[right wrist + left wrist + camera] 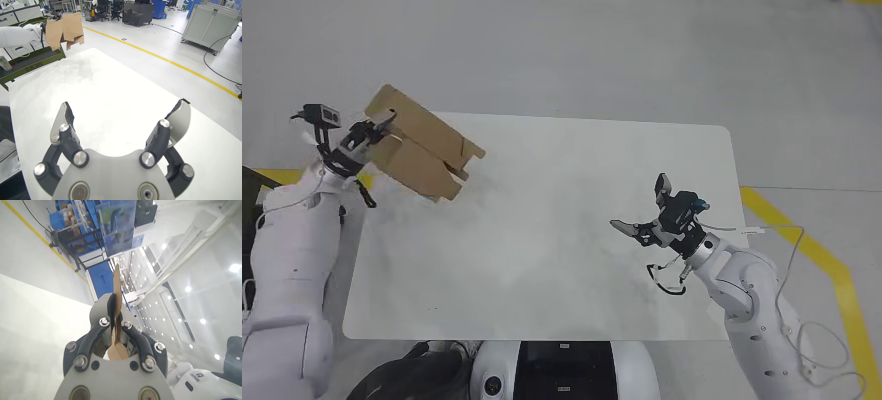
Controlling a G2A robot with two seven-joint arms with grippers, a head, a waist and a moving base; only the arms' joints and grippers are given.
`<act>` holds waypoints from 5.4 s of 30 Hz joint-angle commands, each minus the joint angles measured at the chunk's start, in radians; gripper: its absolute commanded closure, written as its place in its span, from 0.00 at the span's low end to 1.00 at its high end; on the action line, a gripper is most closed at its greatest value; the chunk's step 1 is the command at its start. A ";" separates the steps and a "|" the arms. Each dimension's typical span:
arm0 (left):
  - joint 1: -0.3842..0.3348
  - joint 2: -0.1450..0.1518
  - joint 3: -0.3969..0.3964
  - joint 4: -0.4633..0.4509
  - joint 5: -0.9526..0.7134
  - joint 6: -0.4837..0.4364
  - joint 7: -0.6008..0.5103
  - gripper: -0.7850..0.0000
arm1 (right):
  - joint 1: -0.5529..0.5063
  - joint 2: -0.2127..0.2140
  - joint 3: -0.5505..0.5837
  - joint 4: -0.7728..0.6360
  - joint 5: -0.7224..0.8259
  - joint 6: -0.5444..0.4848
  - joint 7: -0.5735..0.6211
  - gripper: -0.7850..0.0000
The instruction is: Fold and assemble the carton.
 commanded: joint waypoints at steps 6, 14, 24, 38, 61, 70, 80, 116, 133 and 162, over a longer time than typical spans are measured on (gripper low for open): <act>-0.001 -0.043 0.155 -0.139 0.093 0.049 0.052 1.00 | 0.000 0.000 0.000 0.000 0.000 0.000 0.000 0.00; -0.042 -0.090 0.312 -0.208 0.131 0.127 0.038 1.00 | 0.000 0.000 0.000 0.000 0.000 0.000 0.000 0.00; -0.088 -0.137 0.422 -0.222 0.118 0.154 0.048 1.00 | 0.000 0.000 0.000 0.000 0.000 0.000 0.000 0.00; -0.077 -0.138 0.421 -0.239 0.127 0.164 0.076 1.00 | 0.002 0.001 -0.011 -0.010 -0.016 0.010 0.004 0.00; -0.121 -0.184 0.487 -0.230 0.106 0.292 0.097 1.00 | 0.010 0.010 -0.229 -0.039 -0.492 0.094 -0.294 0.08; -0.126 -0.194 0.486 -0.211 0.106 0.280 0.096 1.00 | 0.018 0.009 -0.252 -0.034 -0.512 0.173 -0.291 0.32; -0.125 -0.199 0.470 -0.199 0.097 0.277 0.079 1.00 | 0.023 0.006 -0.289 -0.015 -0.576 0.275 -0.284 0.46; -0.092 -0.205 0.421 -0.195 0.114 0.305 0.041 1.00 | 0.042 -0.007 -0.312 0.024 -0.555 0.438 -0.309 0.65; -0.064 -0.204 0.376 -0.200 0.076 0.299 0.043 1.00 | 0.028 -0.006 -0.294 0.040 -0.506 0.440 -0.324 0.61; -0.047 -0.217 0.389 -0.228 0.120 0.321 0.047 1.00 | 0.074 -0.015 -0.311 0.084 -0.418 0.392 -0.353 0.72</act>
